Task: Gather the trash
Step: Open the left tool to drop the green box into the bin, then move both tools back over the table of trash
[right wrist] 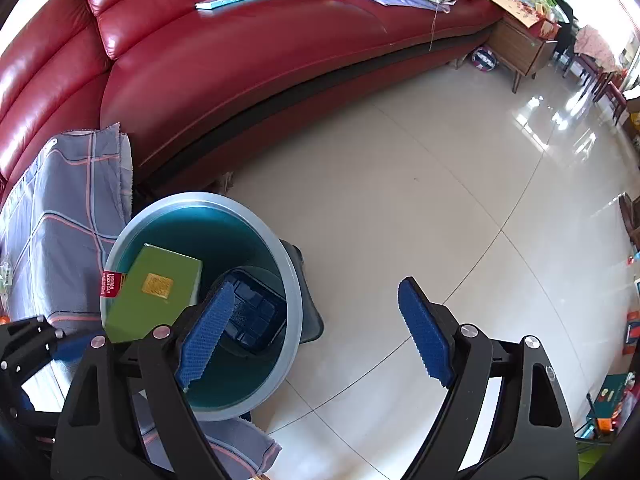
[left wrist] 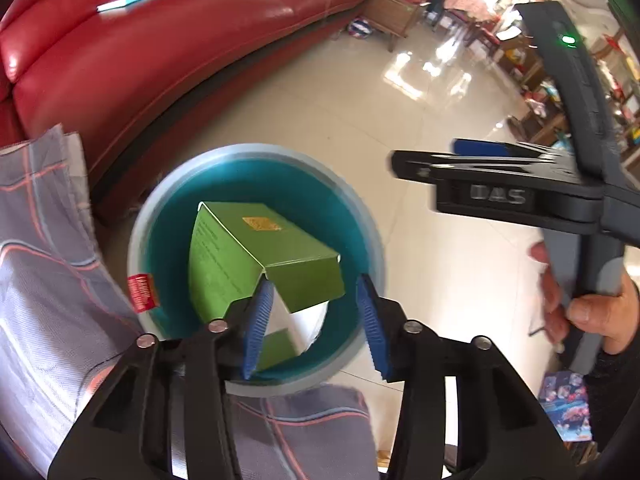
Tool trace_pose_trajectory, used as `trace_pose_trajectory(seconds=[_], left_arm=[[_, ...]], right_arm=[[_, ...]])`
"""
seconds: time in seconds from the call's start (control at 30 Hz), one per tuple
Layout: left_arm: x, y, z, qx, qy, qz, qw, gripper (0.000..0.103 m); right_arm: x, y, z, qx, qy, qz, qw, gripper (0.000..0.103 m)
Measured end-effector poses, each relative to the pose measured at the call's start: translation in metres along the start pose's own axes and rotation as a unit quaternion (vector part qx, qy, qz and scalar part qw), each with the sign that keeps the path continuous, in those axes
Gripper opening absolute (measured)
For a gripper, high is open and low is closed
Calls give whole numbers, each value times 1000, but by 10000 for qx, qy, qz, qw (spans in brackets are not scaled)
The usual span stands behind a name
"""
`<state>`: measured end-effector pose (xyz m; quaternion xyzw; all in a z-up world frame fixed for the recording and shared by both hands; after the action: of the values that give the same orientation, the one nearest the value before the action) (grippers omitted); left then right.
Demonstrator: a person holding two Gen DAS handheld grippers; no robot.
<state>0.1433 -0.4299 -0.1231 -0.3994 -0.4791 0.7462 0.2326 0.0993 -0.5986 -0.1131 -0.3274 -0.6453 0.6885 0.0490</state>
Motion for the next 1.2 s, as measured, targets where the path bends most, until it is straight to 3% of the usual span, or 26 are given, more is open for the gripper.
trace_pose_trajectory(seconds=[0.2,0.4,0.53,0.73,0.8,1.03,1.2], left_arm=[[12,7,-1,-17,-107,-325,9994,57],[36,5,-14,-78,-341,-354,9988,58],[48,-10,-22,-110,-531,-96,9985,62],[61,-51,-28,-377,-746,505,9952,85],[68,-67,-34,-460,-843,702,9929,90],[107,-121,-62,-794,-1262,1112,9825,93],[154,-165,-101,-1125,-1667,1324,9706,94]], right_arm=[[2,-5,0,-19,9,55,10000,80],[8,-2,-6,-30,-3,-18,10000,80],[13,-5,-13,-43,-61,-50,10000,80],[17,-24,-33,-44,-223,22,9997,81],[19,-32,-44,-39,-317,66,9995,86],[30,-55,-98,-168,-766,162,9968,87],[43,-66,-159,-360,-1238,128,9916,87]])
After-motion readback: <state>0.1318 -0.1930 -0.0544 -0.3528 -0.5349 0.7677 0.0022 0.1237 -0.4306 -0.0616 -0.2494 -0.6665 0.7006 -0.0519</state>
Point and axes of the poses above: each gripper's, at about its wrist camera, not at the fingertips, and y roughly the way its jaws point, z to its right, x to its underside, the point moved 1 cm from there along y, roughly the way its jaws point, and after that the axes turned 1 degree about -x, right-handed, at the moved point
